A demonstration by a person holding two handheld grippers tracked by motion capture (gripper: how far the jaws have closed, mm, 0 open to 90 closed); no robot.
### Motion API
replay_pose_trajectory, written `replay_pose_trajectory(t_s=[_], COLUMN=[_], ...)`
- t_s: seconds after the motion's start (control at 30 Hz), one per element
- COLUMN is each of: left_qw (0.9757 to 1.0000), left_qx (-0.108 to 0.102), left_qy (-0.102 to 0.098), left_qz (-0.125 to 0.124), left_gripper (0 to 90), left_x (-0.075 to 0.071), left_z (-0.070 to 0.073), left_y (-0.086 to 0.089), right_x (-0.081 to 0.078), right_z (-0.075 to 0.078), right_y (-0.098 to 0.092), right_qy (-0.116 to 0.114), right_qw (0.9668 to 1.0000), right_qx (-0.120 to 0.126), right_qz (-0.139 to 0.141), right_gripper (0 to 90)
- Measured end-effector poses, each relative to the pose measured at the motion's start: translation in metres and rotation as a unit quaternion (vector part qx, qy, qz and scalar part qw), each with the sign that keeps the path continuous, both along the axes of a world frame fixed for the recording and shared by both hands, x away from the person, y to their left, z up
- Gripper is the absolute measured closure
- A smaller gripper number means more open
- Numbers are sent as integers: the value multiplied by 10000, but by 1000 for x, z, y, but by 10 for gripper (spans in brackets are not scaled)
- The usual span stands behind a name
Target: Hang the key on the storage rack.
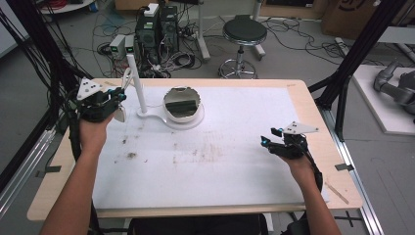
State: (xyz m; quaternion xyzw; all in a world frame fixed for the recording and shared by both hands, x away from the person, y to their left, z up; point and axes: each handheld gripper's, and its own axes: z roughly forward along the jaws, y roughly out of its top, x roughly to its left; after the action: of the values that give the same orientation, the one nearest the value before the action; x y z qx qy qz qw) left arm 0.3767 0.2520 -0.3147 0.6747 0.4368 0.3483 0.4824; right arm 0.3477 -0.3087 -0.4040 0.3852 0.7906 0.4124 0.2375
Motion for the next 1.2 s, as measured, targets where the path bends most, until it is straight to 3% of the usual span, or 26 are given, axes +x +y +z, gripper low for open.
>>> replay_pose_trajectory(t_s=[0.23,0.43,0.6,0.77,0.83,1.03,1.17,1.2], left_qw=[9996,9993,9989,9989,9988,9977,9954,9933], left_qx=[50,47,-99,-270,-346,-591,-897,-1097], left_qy=[282,351,456,375,312,291,316,288], left_qz=[70,87,79,63,125,127,-110,-231], left_gripper=[814,813,810,770,610,481,357,288], left_x=[11,15,17,13,10,0,-10,-15], left_z=[-13,-20,-28,-35,-39,-52,-62,-67], left_y=[-4,-6,-5,-4,-3,6,9,9], right_x=[0,0,0,0,-1,-1,-1,0], right_z=[0,0,0,0,0,1,1,0], right_y=[1,0,0,-1,-2,-3,-4,-6], right_qy=[-16,-14,-22,-26,-5,-15,16,12], right_qw=[10000,10000,10000,10000,10000,10000,10000,10000], right_qx=[-21,-24,-36,-16,-3,-3,18,26], right_qz=[24,19,33,9,-12,-8,-31,-53], right_gripper=[459,459,460,459,457,452,438,419])
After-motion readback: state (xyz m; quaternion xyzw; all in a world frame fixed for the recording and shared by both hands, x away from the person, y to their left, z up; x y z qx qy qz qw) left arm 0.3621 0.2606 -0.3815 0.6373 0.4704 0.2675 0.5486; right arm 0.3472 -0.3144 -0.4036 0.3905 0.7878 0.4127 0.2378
